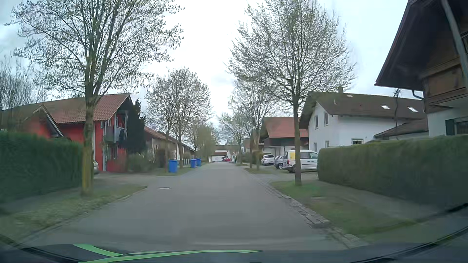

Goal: Follow the waypoints while adhering to traffic rules and regulations

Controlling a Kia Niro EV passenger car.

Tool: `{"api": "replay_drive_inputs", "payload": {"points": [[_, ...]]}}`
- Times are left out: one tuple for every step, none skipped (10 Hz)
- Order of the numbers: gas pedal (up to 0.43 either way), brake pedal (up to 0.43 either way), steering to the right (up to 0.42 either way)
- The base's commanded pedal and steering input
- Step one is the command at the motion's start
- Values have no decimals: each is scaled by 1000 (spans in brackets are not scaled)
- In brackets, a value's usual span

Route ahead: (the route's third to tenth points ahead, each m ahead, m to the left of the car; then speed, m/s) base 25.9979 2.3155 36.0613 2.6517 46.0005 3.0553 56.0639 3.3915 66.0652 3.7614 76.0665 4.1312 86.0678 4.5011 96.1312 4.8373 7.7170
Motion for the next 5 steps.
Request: {"api": "replay_drive_inputs", "payload": {"points": [[150,0,-9],[150,0,-8],[138,0,-8],[138,0,-8],[138,0,-8]]}}
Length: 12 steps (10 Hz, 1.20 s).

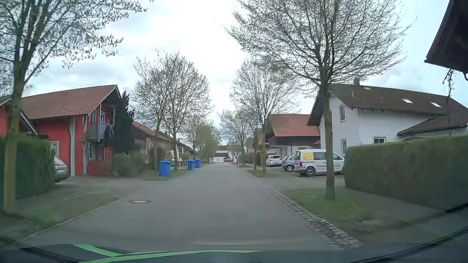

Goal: Follow the waypoints while adhering to traffic rules and regulations

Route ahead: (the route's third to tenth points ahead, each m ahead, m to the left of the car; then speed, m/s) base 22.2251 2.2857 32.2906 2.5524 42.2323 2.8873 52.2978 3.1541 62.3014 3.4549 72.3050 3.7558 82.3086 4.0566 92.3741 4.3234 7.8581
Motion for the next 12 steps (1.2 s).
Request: {"api": "replay_drive_inputs", "payload": {"points": [[130,0,-8],[110,0,-8],[110,0,-8],[110,0,-8],[98,0,-8],[87,0,-8],[79,0,-8],[79,0,-7],[79,0,-6],[79,0,-6],[67,0,-6],[67,0,-5]]}}
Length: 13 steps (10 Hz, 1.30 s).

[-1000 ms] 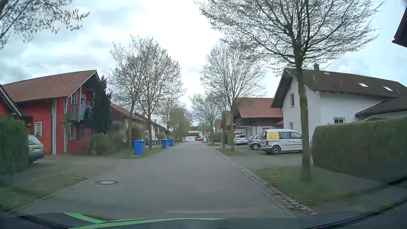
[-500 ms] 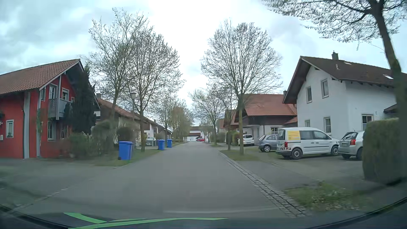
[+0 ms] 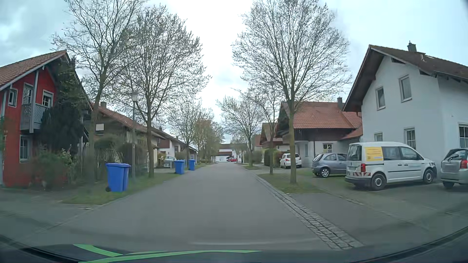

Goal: Follow the waypoints while adhering to traffic rules and regulations

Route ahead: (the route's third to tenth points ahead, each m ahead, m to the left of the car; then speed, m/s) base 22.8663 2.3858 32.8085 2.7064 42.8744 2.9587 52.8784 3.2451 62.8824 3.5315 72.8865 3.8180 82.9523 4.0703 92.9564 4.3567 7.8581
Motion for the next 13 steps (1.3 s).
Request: {"api": "replay_drive_inputs", "payload": {"points": [[67,0,-5],[67,0,-5],[59,0,-5],[59,0,-4],[59,0,-4],[59,0,-4],[59,0,-4],[59,0,-4],[59,0,-4],[59,0,-4],[59,0,-4],[59,0,-4],[59,0,-3]]}}
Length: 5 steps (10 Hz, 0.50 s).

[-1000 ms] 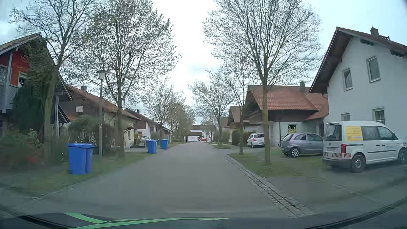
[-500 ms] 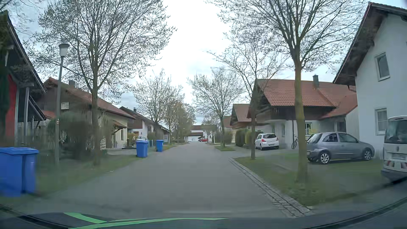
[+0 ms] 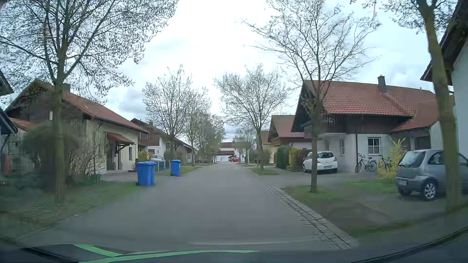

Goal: Follow the waypoints while adhering to traffic rules and regulations

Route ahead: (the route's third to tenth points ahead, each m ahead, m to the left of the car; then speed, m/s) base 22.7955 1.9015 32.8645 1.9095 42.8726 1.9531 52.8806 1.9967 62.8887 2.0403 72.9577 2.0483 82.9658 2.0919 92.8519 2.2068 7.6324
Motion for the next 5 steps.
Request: {"api": "replay_drive_inputs", "payload": {"points": [[59,0,-3],[59,0,-1],[59,0,0],[59,0,0],[59,0,0]]}}
